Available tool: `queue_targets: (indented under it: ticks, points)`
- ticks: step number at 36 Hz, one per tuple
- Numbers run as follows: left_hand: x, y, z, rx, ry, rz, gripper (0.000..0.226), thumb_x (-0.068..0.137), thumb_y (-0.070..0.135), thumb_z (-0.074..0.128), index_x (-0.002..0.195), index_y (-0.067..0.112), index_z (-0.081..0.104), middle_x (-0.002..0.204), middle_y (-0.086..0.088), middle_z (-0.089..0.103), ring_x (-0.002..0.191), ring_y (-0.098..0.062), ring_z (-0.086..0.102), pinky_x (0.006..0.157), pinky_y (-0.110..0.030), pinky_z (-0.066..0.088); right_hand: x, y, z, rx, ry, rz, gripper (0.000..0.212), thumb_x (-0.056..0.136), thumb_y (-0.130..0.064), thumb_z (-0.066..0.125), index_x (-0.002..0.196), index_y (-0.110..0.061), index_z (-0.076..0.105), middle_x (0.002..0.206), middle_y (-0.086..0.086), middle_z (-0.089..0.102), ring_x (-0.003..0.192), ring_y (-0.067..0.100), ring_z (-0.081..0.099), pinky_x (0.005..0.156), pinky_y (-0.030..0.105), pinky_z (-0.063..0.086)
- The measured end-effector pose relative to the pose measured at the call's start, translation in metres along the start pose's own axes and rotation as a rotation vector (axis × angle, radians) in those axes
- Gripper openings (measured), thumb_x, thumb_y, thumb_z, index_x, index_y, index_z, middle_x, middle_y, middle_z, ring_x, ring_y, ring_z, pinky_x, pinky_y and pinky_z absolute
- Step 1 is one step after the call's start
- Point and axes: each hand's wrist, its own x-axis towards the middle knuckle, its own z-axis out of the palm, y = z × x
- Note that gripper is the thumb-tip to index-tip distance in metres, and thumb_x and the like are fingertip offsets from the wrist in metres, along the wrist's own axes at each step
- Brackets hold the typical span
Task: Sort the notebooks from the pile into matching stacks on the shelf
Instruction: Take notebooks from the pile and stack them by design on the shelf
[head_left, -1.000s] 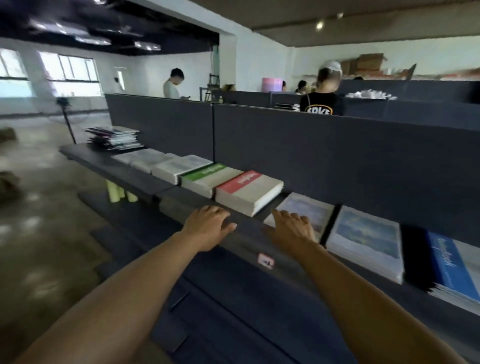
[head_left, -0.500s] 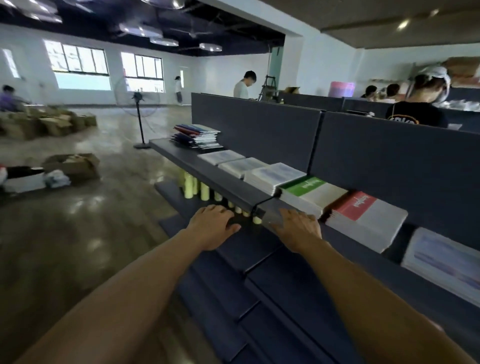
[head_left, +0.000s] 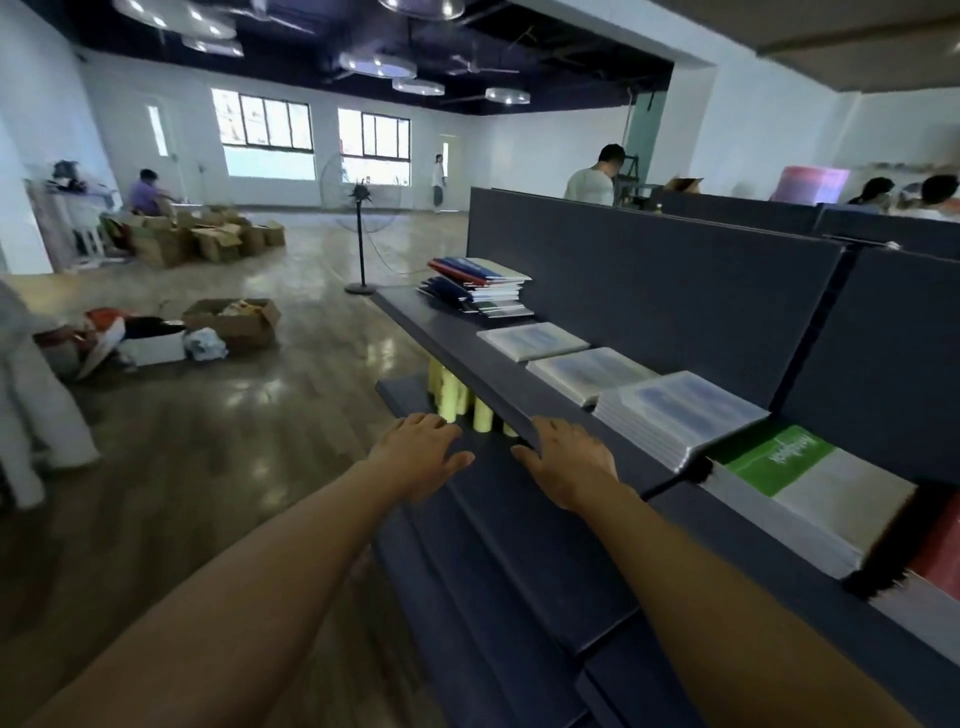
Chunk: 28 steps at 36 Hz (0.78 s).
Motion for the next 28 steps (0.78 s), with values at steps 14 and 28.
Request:
queue_targets:
  ticks: [14,28]
  points:
    - [0.119,-0.083,-0.012,0.003,0.006,-0.066,0.05,0.1,0.051,0.031,0.141,0.023,0.039,0.148,-0.002,0.038,0.138,-0.023,0.032,0.112,-0.038,0.025,0.168,-0.018,0.0,-0.074,0.012,-0.08,0.06,0.1,-0.05,0.03,0.149,-0.018,0.024,0.151,0.008,0.034,0.136,0.027,0.034,0.107,0.041,0.029]
    - [0.265,-0.208,-0.023,0.032,0.045,0.062,0.051,0.1,0.049,0.032,0.143,0.022,0.038,0.15,-0.003,0.037,0.139,-0.024,0.031,0.114,-0.038,0.023,0.347,-0.047,-0.014,-0.146,0.085,0.133,0.058,0.099,-0.053,0.028,0.144,-0.018,0.031,0.144,0.01,0.043,0.129,0.029,0.042,0.1,0.041,0.037]
